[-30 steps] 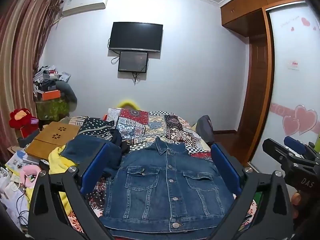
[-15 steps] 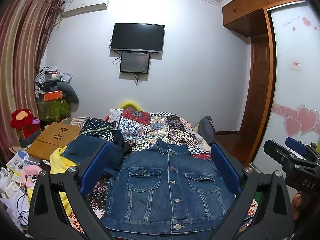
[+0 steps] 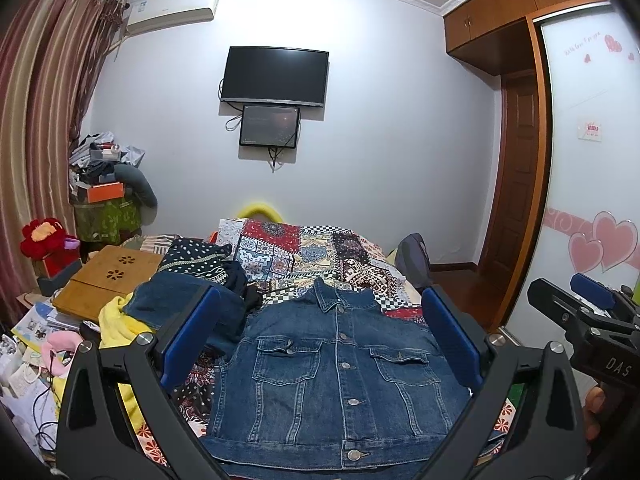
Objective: Fold large clothes
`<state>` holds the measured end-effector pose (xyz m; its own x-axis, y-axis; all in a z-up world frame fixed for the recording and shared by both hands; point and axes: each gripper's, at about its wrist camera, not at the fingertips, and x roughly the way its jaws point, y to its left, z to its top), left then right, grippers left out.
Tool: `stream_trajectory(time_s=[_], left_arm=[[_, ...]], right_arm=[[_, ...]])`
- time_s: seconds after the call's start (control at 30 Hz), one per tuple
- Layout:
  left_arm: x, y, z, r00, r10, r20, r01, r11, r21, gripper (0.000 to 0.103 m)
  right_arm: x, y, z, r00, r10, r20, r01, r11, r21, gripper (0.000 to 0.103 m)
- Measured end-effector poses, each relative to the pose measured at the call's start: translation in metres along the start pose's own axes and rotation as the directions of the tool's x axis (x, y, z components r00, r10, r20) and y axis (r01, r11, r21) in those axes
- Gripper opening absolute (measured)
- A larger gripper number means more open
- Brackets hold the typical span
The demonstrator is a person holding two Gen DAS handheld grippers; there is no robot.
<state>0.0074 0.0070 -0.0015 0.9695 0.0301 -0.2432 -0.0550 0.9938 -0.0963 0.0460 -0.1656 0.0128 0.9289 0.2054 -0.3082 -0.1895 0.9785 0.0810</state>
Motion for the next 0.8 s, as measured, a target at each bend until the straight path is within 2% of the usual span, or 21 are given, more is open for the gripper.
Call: stream_trajectory(time_s=[0.8], left_arm=[[0.0001,-0.0018,-0.0031,1.0,0.002,0.001,-0.002,1.0,0.006,0.101]], right_arm=[[-0.0004,-0.0014,0.0004,1.0,0.003,-0.009,-0.003,1.0,0.007,0.101]])
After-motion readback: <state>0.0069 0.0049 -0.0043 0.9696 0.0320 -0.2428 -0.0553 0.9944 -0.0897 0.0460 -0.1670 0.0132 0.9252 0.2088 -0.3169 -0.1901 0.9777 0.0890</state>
